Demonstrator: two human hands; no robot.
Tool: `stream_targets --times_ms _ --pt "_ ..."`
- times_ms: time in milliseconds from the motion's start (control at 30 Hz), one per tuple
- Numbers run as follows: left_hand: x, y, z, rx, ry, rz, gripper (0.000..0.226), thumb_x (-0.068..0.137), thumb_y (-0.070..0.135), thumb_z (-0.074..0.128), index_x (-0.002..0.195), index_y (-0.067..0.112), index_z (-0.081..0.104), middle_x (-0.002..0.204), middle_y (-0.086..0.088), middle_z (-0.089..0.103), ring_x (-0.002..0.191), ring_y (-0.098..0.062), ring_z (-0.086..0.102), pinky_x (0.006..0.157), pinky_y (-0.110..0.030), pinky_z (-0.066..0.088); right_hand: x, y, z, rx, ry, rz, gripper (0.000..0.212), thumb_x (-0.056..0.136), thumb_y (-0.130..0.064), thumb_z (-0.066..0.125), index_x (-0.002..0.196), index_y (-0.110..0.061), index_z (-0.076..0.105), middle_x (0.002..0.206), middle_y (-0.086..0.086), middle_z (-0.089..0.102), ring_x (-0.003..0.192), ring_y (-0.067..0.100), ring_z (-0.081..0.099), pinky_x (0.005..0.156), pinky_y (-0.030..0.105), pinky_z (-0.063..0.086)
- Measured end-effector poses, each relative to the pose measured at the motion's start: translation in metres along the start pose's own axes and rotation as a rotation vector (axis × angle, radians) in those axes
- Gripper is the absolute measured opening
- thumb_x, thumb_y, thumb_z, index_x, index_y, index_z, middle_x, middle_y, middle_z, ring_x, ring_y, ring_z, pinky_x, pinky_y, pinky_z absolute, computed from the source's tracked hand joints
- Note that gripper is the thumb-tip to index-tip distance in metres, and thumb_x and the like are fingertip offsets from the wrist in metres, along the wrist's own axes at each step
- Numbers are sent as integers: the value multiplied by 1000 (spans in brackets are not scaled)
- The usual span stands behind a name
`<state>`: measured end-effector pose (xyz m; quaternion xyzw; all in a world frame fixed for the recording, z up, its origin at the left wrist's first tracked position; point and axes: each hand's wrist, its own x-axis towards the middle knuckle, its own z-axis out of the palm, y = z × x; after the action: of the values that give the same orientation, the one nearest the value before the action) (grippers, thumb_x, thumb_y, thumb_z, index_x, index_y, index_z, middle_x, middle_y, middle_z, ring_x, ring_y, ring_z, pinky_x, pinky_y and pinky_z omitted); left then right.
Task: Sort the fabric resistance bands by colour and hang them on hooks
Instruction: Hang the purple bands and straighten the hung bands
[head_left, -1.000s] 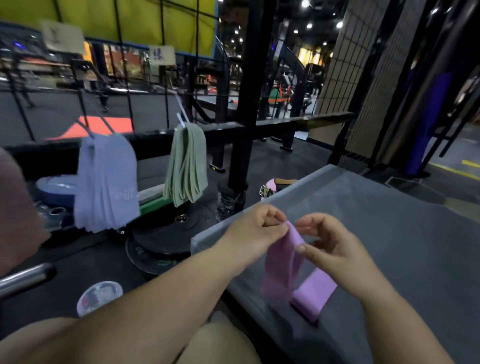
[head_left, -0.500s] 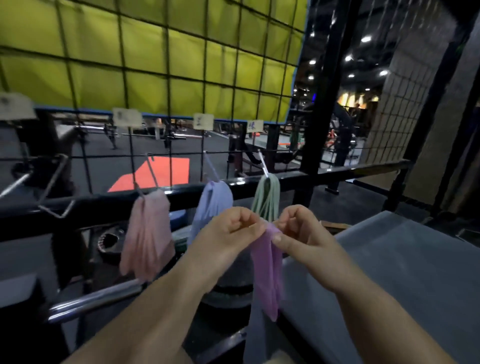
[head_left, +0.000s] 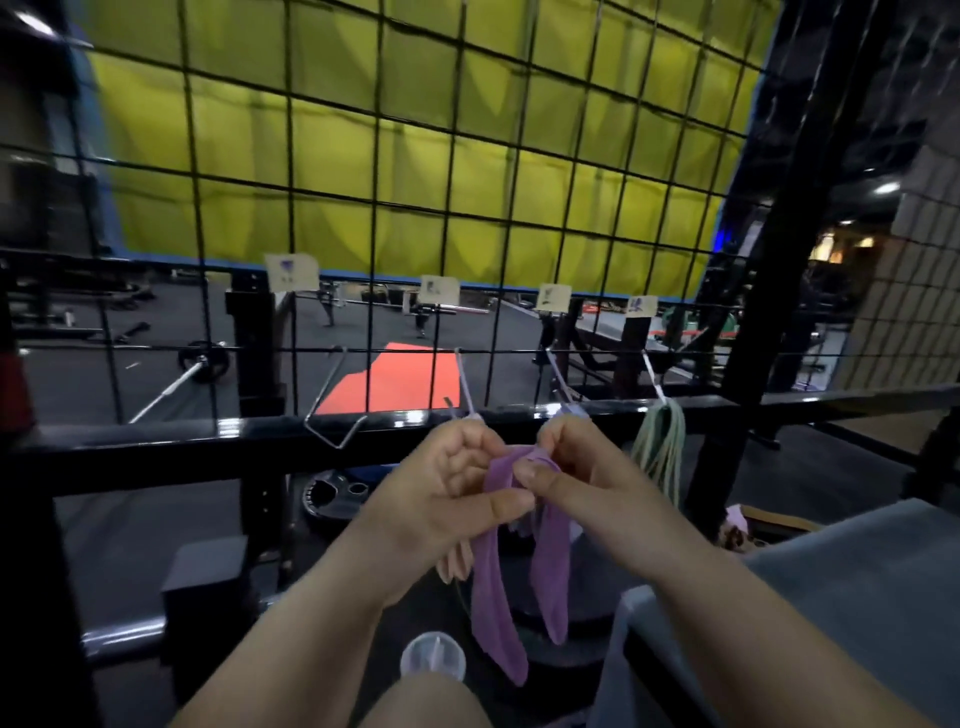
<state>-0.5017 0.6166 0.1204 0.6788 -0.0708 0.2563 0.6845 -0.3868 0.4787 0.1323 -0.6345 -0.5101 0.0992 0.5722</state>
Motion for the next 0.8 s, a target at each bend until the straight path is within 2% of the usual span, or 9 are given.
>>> stream_targets --times_ms 133,267,400,467,533,600,667,733,800 --pt "-13 7 -22 42 128 9 27 65 9 72 87 12 56 77 5 72 74 -5 65 67 -16 51 16 -4 24 10 -66 -5 32 72 -50 69 76 -24 51 75 -5 49 74 10 47 70 29 40" --pt "-27 13 -46 82 205 13 20 68 15 80 73 21 62 77 -2 69 72 -9 62 66 -17 50 30 -8 44 46 -103 -10 26 73 -50 69 77 -28 55 83 5 54 81 17 51 76 35 41" --pt "-36 16 -65 90 296 38 11 67 17 74 71 19 63 82 -13 68 73 -12 62 67 -16 48 42 -13 67 99 -130 14 25 79 -40 68 83 -19 57 80 17 56 68 15 53 61 23 43" --pt "-37 19 -72 109 385 45 19 66 15 78 73 11 61 84 -8 70 71 -14 61 61 -15 47 47 -15 77 80 -125 11 20 84 -33 66 85 -15 58 82 17 60 70 10 61 65 19 50" --pt "-37 19 -77 208 513 45 24 70 9 84 75 7 61 95 5 70 67 -15 60 50 -17 44 53 -15 84 22 -87 4 13 91 -25 66 85 -17 60 84 7 63 77 6 65 75 23 53" --pt "-34 20 -82 305 600 102 18 76 3 78 74 5 60 98 12 60 62 -12 57 48 -16 43 59 -16 90 -4 -58 16 11 94 -22 62 83 -22 60 82 -1 64 78 3 66 78 25 52" --pt "-32 21 -86 364 627 162 20 76 -1 76 71 7 59 98 9 56 61 -10 56 53 -15 45 64 -14 96 -32 -18 17 16 94 -30 63 79 -31 60 78 -10 65 80 2 66 84 29 50" --pt "-28 21 -91 424 639 204 25 77 -3 74 70 14 58 96 2 55 62 -9 56 56 -15 45 70 -12 100 -102 35 4 14 87 -48 61 78 -38 60 77 -14 66 83 4 67 97 41 46" --pt "-24 18 -96 512 660 232 31 79 -2 72 68 22 57 91 -2 57 65 -13 57 60 -21 45 75 -11 103 -148 85 -14 16 81 -55 55 80 -40 60 79 -11 67 84 10 66 100 51 43"
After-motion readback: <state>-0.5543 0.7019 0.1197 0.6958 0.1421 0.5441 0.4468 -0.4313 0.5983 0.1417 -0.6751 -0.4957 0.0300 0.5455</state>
